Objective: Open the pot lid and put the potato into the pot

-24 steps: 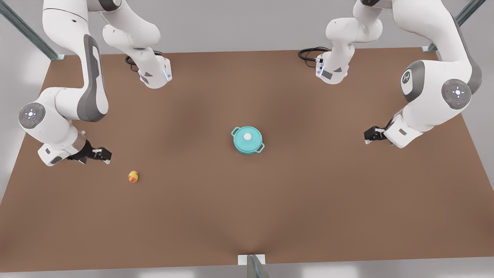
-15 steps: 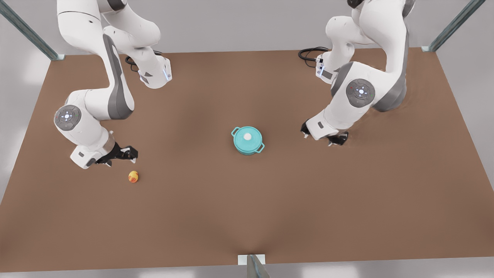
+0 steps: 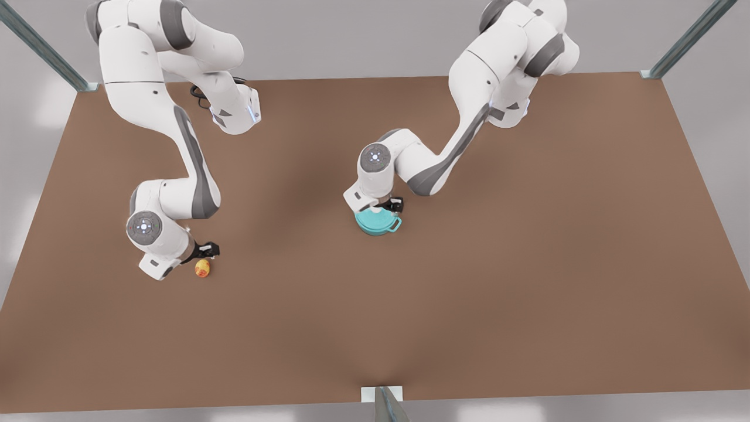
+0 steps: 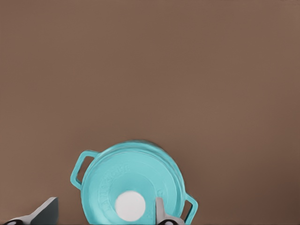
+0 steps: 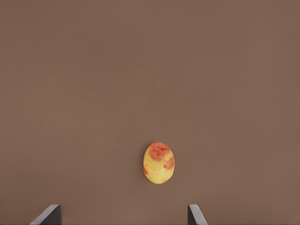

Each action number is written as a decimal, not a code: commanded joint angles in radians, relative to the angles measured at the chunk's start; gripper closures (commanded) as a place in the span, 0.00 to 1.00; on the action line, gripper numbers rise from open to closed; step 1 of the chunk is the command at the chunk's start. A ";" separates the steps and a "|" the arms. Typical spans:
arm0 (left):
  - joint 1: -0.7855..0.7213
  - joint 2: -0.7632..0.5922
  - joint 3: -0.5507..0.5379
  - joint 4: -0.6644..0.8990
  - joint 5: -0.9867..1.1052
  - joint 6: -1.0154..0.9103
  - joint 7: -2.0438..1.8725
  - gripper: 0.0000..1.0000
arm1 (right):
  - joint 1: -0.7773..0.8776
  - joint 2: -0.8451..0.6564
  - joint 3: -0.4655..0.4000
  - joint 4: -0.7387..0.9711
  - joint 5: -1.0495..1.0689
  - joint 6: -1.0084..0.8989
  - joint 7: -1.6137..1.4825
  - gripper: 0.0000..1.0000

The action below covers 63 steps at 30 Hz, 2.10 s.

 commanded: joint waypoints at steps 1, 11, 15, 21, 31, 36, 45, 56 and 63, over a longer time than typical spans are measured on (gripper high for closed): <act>-0.009 0.011 0.000 -0.025 0.046 0.107 -0.580 0.00 | 0.000 0.030 -0.006 -0.001 -0.007 0.150 -0.002 0.00; -0.025 0.001 0.006 -0.129 0.118 0.185 -0.621 0.00 | -0.028 0.125 -0.044 -0.058 0.001 0.383 0.001 0.00; -0.026 0.002 0.005 -0.152 0.125 0.204 -0.621 0.00 | -0.040 0.127 -0.041 -0.102 0.001 0.418 0.005 0.00; -0.026 0.015 0.005 -0.160 0.147 0.213 -0.624 0.00 | -0.048 0.133 -0.028 -0.131 0.050 0.420 -0.007 0.00; -0.029 0.016 0.005 -0.178 0.148 0.214 -0.624 0.04 | -0.048 0.148 -0.020 -0.167 0.050 0.440 -0.007 0.00; -0.028 0.008 0.006 -0.176 0.148 0.200 -0.615 0.66 | -0.057 0.146 -0.020 -0.168 0.050 0.440 -0.009 0.11; 0.092 0.011 0.012 -0.025 0.173 0.059 -0.428 0.75 | -0.100 0.145 -0.011 -0.168 0.050 0.440 -0.064 0.11; 0.322 0.318 0.021 0.224 0.156 0.457 -0.347 0.00 | -0.098 0.151 0.003 -0.162 0.070 0.457 -0.064 0.19; 0.532 -0.002 0.000 0.281 -0.020 -0.433 0.511 0.00 | -0.097 0.151 0.008 -0.154 0.070 0.458 -0.064 0.20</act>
